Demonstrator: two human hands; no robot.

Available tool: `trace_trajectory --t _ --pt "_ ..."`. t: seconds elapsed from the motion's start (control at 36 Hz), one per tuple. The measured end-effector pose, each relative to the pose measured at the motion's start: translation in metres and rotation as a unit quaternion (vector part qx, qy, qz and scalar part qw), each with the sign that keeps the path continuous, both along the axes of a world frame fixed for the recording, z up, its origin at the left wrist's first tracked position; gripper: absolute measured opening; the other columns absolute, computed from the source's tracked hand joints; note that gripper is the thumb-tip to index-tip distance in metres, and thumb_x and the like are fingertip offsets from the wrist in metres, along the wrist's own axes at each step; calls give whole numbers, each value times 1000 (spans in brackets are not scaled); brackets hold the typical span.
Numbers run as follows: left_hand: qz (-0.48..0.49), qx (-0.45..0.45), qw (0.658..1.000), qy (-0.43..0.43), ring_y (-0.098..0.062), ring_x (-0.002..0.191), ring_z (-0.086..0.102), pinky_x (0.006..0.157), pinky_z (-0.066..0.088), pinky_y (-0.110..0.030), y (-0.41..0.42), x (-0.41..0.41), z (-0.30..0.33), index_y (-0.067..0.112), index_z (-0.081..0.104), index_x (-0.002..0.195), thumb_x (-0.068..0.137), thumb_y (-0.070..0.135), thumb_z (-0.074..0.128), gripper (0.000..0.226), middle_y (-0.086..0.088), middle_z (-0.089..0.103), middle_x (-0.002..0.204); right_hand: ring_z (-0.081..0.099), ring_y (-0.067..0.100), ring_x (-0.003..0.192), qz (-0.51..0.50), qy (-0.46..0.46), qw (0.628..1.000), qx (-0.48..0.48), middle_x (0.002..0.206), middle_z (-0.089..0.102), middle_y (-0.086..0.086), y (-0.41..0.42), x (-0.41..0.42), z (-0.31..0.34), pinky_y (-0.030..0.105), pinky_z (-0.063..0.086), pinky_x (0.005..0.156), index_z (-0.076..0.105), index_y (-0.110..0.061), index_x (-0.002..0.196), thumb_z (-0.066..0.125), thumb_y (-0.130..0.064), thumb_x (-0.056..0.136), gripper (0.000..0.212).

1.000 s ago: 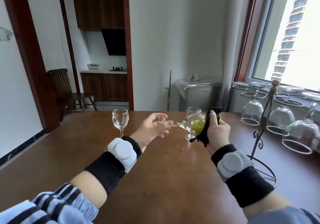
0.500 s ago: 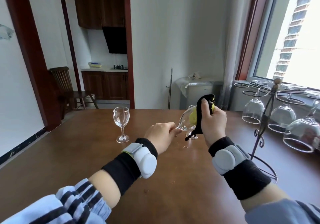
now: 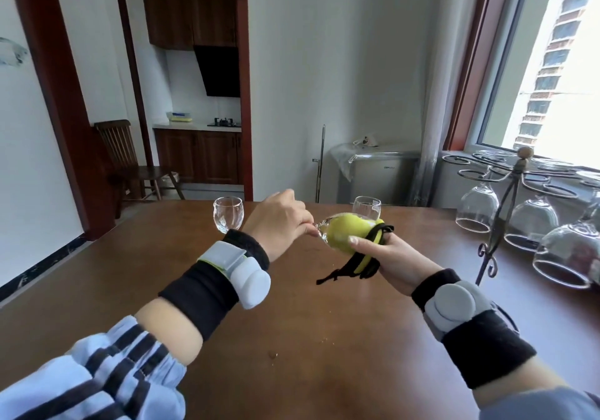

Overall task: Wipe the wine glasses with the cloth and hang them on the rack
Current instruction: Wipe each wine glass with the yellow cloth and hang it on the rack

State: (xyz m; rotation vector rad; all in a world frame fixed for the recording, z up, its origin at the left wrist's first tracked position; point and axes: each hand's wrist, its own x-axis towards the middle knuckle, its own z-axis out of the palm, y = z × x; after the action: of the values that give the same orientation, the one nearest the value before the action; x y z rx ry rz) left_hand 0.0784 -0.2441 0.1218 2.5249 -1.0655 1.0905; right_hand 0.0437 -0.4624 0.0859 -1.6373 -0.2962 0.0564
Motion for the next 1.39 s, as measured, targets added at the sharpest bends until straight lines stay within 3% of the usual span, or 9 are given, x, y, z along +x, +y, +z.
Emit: trace_trajectory --t 0.22,0.44,0.53,0.64,0.78,1.03,1.14,1.31,1.39 --pt "14 35 987 154 -10 72 44 71 32 -23 12 0 17 29 76 99 85 44 63 24 3 46 76 68 11 98 18 -86 994 -62 108 74 4 6 -9 8 23 51 84 66 -9 119 84 -18 71 52" --pt "-15 -40 917 397 -26 55 55 62 51 -35 23 5 24 20 76 75 82 46 70 27 -7 67 67 66 9 80 -25 -159 976 -145 87 75 -2 20 -15 14 26 55 78 74 -14 96 76 -34 71 31" --pt "5 -22 947 322 -7 50 55 75 45 -27 18 9 20 25 75 77 85 52 63 30 12 59 54 63 18 74 -95 -114 987 -54 76 69 10 25 -13 15 41 55 76 74 -6 89 74 -26 81 22" --pt "95 131 985 67 -15 105 55 108 23 -33 5 6 15 31 68 110 94 56 38 42 9 68 102 68 28 77 -136 2 982 129 88 69 18 36 -12 20 48 60 73 70 0 95 71 -19 87 21" --pt "92 98 982 -130 -25 80 62 104 35 -41 -16 12 -15 8 65 106 82 38 63 39 -4 62 80 62 22 53 -126 135 957 223 72 67 11 40 -11 31 29 43 54 63 -4 113 69 -36 87 41" --pt "39 29 996 -78 -24 84 39 84 28 -36 -10 13 -26 6 52 114 94 66 11 75 -9 53 94 60 23 66 -111 117 964 214 83 69 13 40 -16 35 36 42 67 57 -6 123 63 -49 89 55" --pt "21 13 1000 -9 -26 87 43 81 25 -34 -4 9 -14 7 52 107 89 69 10 77 -6 52 96 62 18 64 -89 43 983 155 75 67 9 43 -26 39 27 46 53 67 -3 108 56 -48 94 49" --pt "18 -15 998 51 -29 71 49 71 27 -36 1 2 1 20 38 71 82 71 -15 75 2 43 65 52 17 68 -52 -161 983 -72 70 56 12 50 -31 31 34 44 67 62 14 89 62 -60 84 74" --pt "40 -21 991 126 -27 60 46 75 34 -37 2 -4 9 19 37 53 91 62 0 68 1 43 51 60 10 67 -20 -219 958 -185 71 68 2 54 -33 19 27 51 69 72 -11 87 66 -52 85 41"
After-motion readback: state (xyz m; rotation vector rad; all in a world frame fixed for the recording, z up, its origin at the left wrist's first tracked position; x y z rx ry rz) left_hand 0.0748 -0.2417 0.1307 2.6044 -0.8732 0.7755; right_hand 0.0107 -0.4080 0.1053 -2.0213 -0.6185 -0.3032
